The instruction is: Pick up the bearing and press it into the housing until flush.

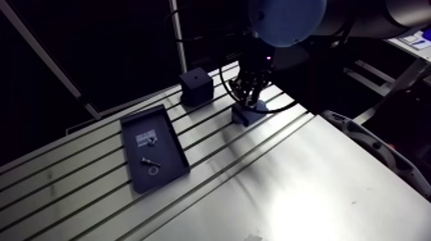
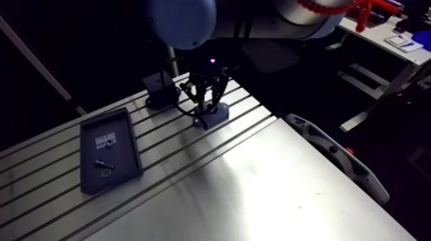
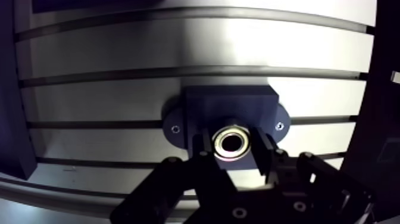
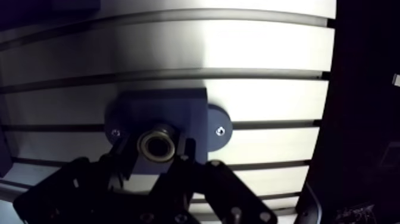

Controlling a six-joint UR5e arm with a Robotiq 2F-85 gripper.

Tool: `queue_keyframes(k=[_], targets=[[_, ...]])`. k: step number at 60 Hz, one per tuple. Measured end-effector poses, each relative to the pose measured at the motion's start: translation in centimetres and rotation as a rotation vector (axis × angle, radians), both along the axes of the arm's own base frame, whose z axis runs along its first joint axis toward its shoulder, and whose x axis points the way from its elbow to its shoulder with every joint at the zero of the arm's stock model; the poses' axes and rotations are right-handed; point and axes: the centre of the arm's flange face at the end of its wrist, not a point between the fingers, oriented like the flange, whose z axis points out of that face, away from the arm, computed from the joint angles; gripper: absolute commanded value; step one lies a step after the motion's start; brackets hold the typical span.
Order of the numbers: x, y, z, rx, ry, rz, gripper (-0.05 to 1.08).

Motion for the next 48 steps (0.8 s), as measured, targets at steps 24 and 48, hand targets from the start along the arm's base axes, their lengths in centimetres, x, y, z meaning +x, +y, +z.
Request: queue_keyframes(k=[24,48], targets=[[0.21,0.25,-0.06,-0.001,-0.002,-0.004,0.63],[0.30,0.18,-0.18,-0.003,-0.004,-0.005,0.63]])
